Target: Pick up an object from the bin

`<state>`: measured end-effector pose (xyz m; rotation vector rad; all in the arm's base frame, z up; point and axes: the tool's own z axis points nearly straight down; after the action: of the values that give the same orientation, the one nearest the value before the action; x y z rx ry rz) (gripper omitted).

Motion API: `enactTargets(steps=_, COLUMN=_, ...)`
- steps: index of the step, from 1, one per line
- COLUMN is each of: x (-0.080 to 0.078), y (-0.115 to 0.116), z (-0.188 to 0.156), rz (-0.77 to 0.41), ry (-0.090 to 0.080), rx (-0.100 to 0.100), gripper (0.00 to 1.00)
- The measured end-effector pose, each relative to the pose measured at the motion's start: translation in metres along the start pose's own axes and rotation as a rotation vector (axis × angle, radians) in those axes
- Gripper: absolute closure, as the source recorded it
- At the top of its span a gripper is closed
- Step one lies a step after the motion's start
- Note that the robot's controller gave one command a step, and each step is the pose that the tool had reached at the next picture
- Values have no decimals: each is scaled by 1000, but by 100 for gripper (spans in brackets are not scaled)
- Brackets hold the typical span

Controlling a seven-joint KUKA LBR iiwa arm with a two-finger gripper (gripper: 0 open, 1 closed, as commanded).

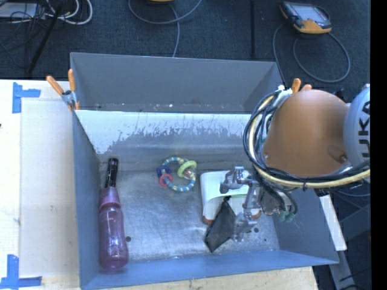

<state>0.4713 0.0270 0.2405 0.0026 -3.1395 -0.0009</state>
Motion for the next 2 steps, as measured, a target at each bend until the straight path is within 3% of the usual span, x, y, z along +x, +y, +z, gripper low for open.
enactTargets(steps=1, x=-10, y=-25, z=64, rz=-93, ry=-4, rx=1, gripper=0)
enactTargets(steps=2, x=-18, y=-67, z=81, rz=-259, ry=-1, rx=0, gripper=0)
